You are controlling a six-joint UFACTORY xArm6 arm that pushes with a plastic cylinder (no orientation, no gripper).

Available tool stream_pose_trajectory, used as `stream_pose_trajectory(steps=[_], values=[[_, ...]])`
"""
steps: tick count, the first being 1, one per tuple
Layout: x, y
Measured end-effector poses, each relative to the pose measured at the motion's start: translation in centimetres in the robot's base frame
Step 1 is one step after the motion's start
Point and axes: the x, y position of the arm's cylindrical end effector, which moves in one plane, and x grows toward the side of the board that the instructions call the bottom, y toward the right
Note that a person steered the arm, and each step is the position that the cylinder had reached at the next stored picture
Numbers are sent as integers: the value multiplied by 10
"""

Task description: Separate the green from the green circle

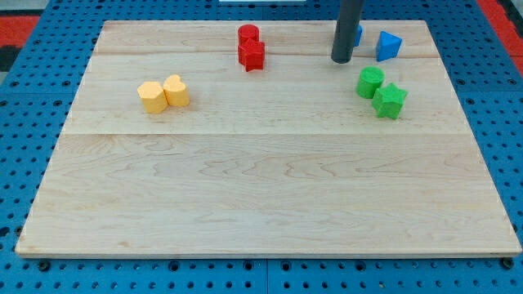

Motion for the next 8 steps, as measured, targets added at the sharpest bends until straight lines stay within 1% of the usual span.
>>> stream_pose_trajectory(steps=[2,4,5,6,7,8], values=[[0,-2],[10,68],[10,76],[20,91],[49,116],[91,121]])
